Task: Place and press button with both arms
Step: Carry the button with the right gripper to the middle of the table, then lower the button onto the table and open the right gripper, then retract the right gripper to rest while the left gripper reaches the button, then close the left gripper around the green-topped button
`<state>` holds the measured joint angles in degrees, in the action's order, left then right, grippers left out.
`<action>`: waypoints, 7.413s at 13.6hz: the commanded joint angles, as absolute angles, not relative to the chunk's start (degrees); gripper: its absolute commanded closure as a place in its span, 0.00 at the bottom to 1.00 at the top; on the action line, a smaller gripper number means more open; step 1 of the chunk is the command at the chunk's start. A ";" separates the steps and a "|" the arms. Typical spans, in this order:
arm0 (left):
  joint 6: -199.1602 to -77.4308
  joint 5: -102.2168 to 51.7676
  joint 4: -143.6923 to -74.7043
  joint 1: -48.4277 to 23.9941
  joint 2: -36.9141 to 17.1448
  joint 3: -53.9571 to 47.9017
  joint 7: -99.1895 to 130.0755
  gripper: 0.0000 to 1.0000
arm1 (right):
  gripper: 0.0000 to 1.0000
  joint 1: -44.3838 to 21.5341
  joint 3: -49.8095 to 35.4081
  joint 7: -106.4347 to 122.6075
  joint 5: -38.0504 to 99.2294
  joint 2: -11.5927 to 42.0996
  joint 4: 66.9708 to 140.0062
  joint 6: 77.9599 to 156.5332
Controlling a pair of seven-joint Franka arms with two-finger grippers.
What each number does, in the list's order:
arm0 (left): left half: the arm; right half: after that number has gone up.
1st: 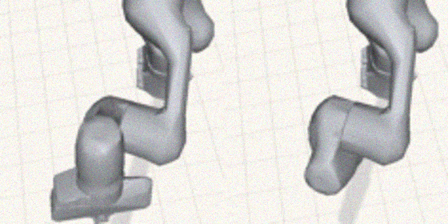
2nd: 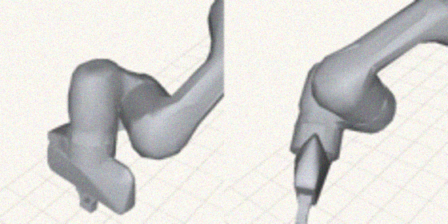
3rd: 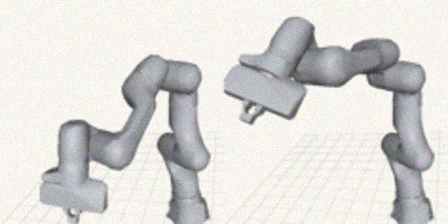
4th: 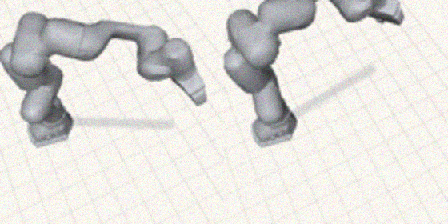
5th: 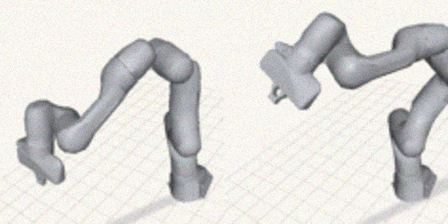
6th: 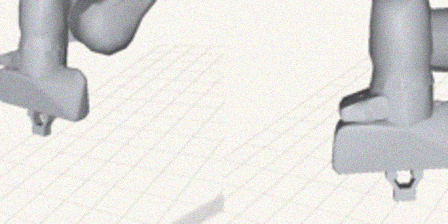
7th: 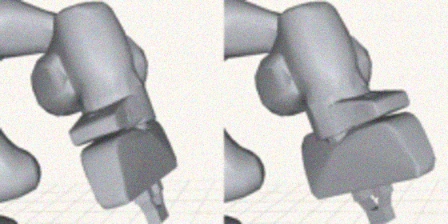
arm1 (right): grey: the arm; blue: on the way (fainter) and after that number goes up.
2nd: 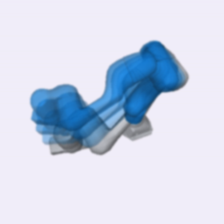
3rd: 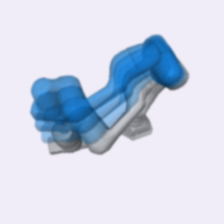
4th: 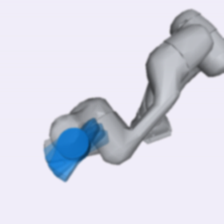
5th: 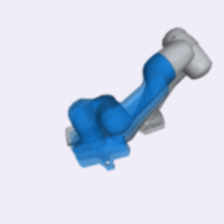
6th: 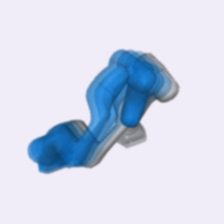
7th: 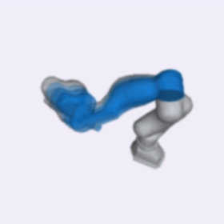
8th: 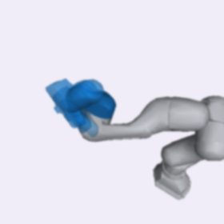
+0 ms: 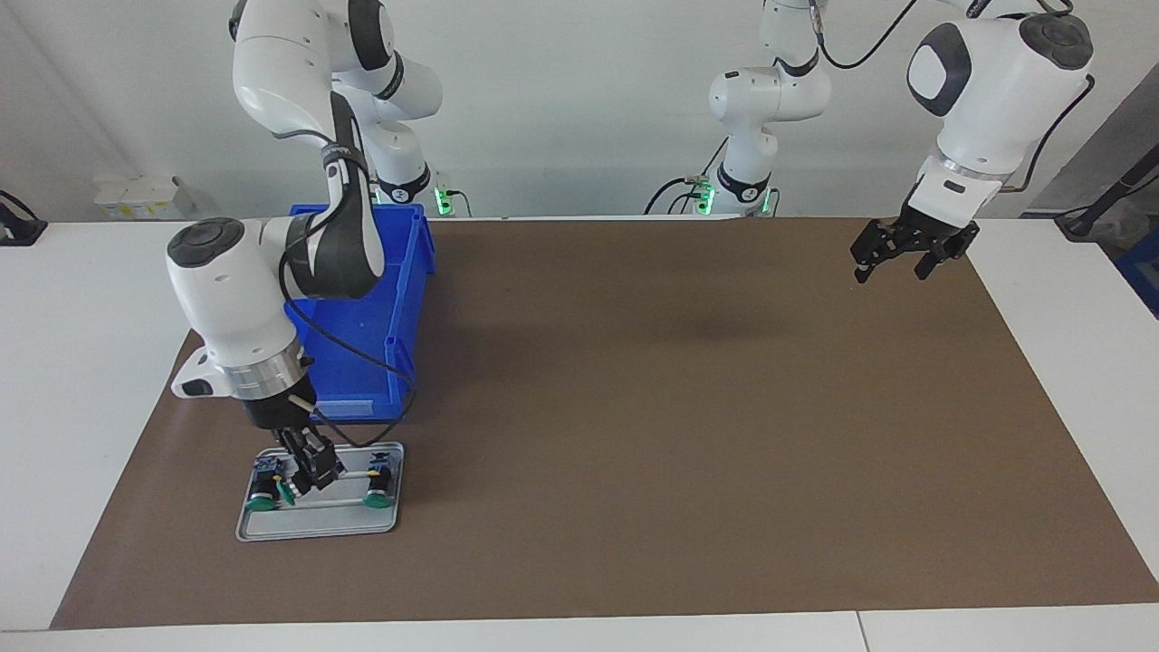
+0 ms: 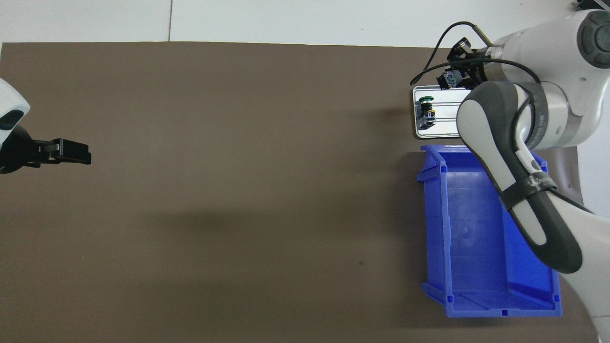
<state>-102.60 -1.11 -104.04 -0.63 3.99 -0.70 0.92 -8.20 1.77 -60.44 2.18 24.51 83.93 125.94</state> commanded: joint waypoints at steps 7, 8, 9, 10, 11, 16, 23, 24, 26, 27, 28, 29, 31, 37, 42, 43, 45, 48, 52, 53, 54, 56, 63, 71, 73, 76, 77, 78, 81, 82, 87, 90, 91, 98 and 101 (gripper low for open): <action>-102.48 -0.18 -105.91 -0.35 5.89 -0.88 0.44 0.00 | 1.00 -26.88 1.23 -106.06 -1.67 29.68 80.27 120.34; -102.48 -0.18 -105.91 -0.35 5.80 -0.88 0.35 0.00 | 1.00 -30.11 1.23 -109.04 -1.84 33.27 76.07 118.84; -102.48 -0.18 -105.91 -0.35 5.80 -0.88 0.35 0.00 | 1.00 -33.10 1.40 -112.55 -2.19 37.14 71.68 118.22; -102.48 -0.18 -105.91 -0.35 5.80 -0.88 0.35 0.00 | 1.00 -34.70 1.32 -115.63 -2.28 39.53 69.46 119.00; -102.48 -0.18 -105.91 -0.35 5.80 -0.88 0.35 0.00 | 1.00 -36.02 1.32 -117.75 -2.37 40.94 68.65 119.44; -102.48 -0.18 -105.91 -0.35 5.80 -0.88 0.44 0.00 | 1.00 -43.06 1.32 -126.73 -2.55 42.89 68.38 121.81; -102.48 -0.18 -105.91 -0.35 5.89 -0.88 0.35 0.00 | 1.00 -46.49 1.32 -131.57 -6.41 46.40 69.43 126.39; -102.48 -0.18 -105.91 -0.35 5.80 -0.88 0.44 0.00 | 1.00 -46.58 1.32 -131.57 -6.68 46.67 69.52 126.39; -102.48 -0.18 -105.91 -0.35 5.89 -0.88 0.35 0.00 | 1.00 -47.19 1.32 -131.84 -6.94 46.58 69.35 126.12; -102.48 -0.18 -105.91 -0.35 5.89 -0.88 0.35 0.00 | 1.00 -47.89 1.32 -131.84 -7.47 46.58 69.43 126.21; -102.48 -0.18 -105.91 -0.35 5.89 -0.88 0.35 0.00 | 0.75 -47.99 1.32 -131.84 -7.91 46.50 69.43 126.30; -102.48 -0.18 -105.91 -0.35 5.89 -0.88 0.44 0.00 | 0.28 -47.99 1.32 -131.84 -8.26 46.41 69.43 126.39; -102.48 -0.18 -105.91 -0.35 5.89 -0.88 0.35 0.00 | 0.00 -48.08 1.23 -131.57 -11.15 45.62 69.43 126.21; -102.48 -0.18 -105.91 -0.35 5.89 -0.88 0.35 0.00 | 0.00 -43.26 1.32 -119.66 -11.25 36.94 73.02 122.96; -101.43 -0.18 -105.91 -0.44 5.98 -1.05 0.26 0.00 | 0.00 -31.58 1.23 -96.56 -7.30 21.99 84.63 122.09; -101.16 -0.18 -106.00 -1.22 5.98 -1.23 0.18 0.00 | 0.00 -29.55 1.23 -91.28 -6.42 20.84 84.55 120.60; -100.02 -0.61 -106.08 -4.72 6.15 -2.37 1.57 0.00 | 0.00 -25.77 1.32 -79.77 -4.40 18.64 84.64 117.96; -100.98 -0.70 -107.05 -7.63 6.76 -2.81 0.53 0.01 | 0.00 -18.66 1.32 -62.98 -1.94 15.66 84.64 114.01; -109.31 -0.88 -110.37 -11.25 7.29 -2.81 -18.24 0.02 | 0.00 -9.60 1.32 -41.17 0.00 11.87 84.64 106.63; -111.95 -0.88 -111.61 -11.34 7.47 -2.90 -23.24 0.02 | 0.00 -8.10 1.32 -37.57 0.00 11.00 84.64 104.78; -113.54 -0.97 -112.06 -12.73 7.21 -2.90 -27.64 0.04 | 0.00 -6.52 1.32 -34.75 0.00 9.94 84.55 103.11; -114.08 -3.06 -112.06 -14.85 5.55 -2.90 -33.72 0.03 | 0.00 -3.09 1.32 -29.21 0.00 7.75 84.55 99.95; -122.33 -8.53 -112.76 -20.92 -4.56 -2.81 -50.79 0.09 | 0.00 0.00 1.58 -21.02 -0.09 2.02 84.11 90.54; -135.16 -8.53 -112.41 -21.80 -15.28 -2.81 -70.30 0.14 | 0.00 -0.62 1.67 -6.68 0.00 0.44 87.27 89.21; -137.80 -8.44 -112.41 -22.58 -17.04 -2.73 -70.84 0.15 | 0.00 -0.53 1.50 -6.77 0.09 0.26 87.80 89.12; -138.43 -8.44 -112.50 -22.68 -18.10 -2.72 -71.71 0.18 | 0.00 -0.35 1.41 -6.68 0.09 -0.17 88.33 89.21; -138.34 -8.44 -112.67 -22.76 -18.11 -2.72 -72.94 0.19 | 0.00 -0.35 1.49 -6.59 0.09 -0.09 88.33 89.21; -137.64 -8.44 -112.76 -22.94 -18.02 -2.72 -73.82 0.19 | 0.00 0.08 1.41 -6.50 0.09 -0.17 88.33 89.21; -133.96 -8.44 -112.24 -22.50 -17.75 -2.81 -76.20 0.19 | 0.00 -2.01 3.24 -6.77 0.09 -1.14 89.99 88.60; -133.08 -8.44 -111.98 -22.15 -17.75 -2.81 -76.90 0.19 | 0.00 -4.54 6.04 -6.85 0.00 -1.32 90.70 88.59; -130.69 -8.53 -111.97 -22.76 -17.49 -2.73 -77.43 0.19 | 0.00 -7.30 10.28 -6.51 -0.88 -2.02 91.84 87.99; -131.92 -8.53 -112.50 -24.42 -17.40 -2.73 -77.26 0.22 | 0.00 -6.68 8.62 -6.24 -2.28 -2.90 93.16 87.63; -132.97 -8.53 -113.46 -24.61 -17.23 -2.72 -77.17 0.22 | 0.00 -6.59 7.83 -5.63 -3.76 -3.94 94.30 87.98; -138.69 -8.53 -118.47 -25.49 -16.61 -2.72 -77.34 0.23 | 0.00 -4.22 5.45 -5.19 -4.04 -4.83 94.75 87.98; -140.44 -8.53 -119.09 -25.40 -16.61 -2.64 -79.44 0.36 | 0.00 -4.48 5.45 -5.71 -3.52 -4.83 94.66 88.51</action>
